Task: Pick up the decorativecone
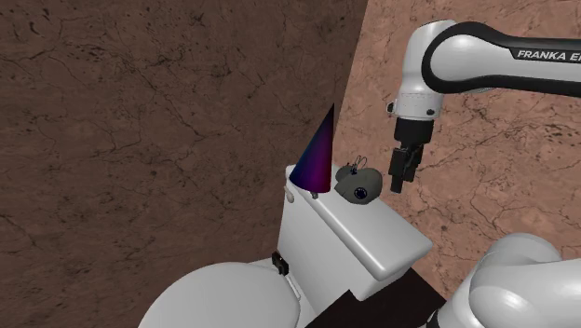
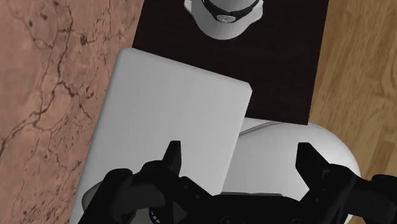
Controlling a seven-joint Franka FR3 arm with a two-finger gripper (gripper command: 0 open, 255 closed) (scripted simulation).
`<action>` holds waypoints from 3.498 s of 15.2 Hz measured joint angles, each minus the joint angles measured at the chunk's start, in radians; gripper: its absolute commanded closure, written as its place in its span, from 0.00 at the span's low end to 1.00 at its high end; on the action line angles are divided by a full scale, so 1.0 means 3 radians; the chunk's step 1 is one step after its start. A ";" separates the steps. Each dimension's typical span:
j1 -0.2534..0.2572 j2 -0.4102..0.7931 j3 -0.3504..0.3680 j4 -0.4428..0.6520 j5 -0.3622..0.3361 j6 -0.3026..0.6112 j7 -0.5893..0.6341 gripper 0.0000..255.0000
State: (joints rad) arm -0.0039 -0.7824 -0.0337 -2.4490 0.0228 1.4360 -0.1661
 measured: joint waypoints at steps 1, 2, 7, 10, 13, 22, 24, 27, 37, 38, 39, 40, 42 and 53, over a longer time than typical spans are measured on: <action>0.0000 0.0000 0.0000 0.0000 0.0000 0.0000 0.0000 0.00; -0.0012 0.0007 0.0042 -0.0022 0.0009 0.0076 0.0071 0.00; -0.0149 0.0114 0.0427 -0.0098 0.0013 0.0749 0.0782 0.00; -0.0294 0.0310 0.0676 -0.0095 -0.0080 0.1236 0.1260 0.00; -0.0480 0.0569 0.0956 0.0000 -0.0248 0.1668 0.1797 0.00; -0.1327 0.1318 0.1826 0.0541 -0.1290 0.2376 0.3650 0.00; -0.1520 0.1467 0.2026 0.0708 -0.1602 0.2367 0.4105 0.00; -0.1805 0.1765 0.2307 0.1057 -0.2126 0.2228 0.4776 0.00; -0.1979 0.2058 0.2506 0.1061 -0.2685 0.2266 0.5506 0.00; -0.1979 0.2066 0.2510 0.1062 -0.2692 0.2265 0.5516 1.00; -0.1979 0.2069 0.2513 0.1065 -0.2697 0.2265 0.5522 1.00; -0.1979 0.2072 0.2514 0.1066 -0.2699 0.2265 0.5525 1.00; -0.1979 0.2074 0.2516 0.1067 -0.2700 0.2264 0.5528 1.00; -0.1964 0.2006 0.2487 0.1160 -0.2589 0.2176 0.5373 1.00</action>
State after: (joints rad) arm -0.5932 -0.1806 0.7125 -2.1011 -0.7539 2.0887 1.4459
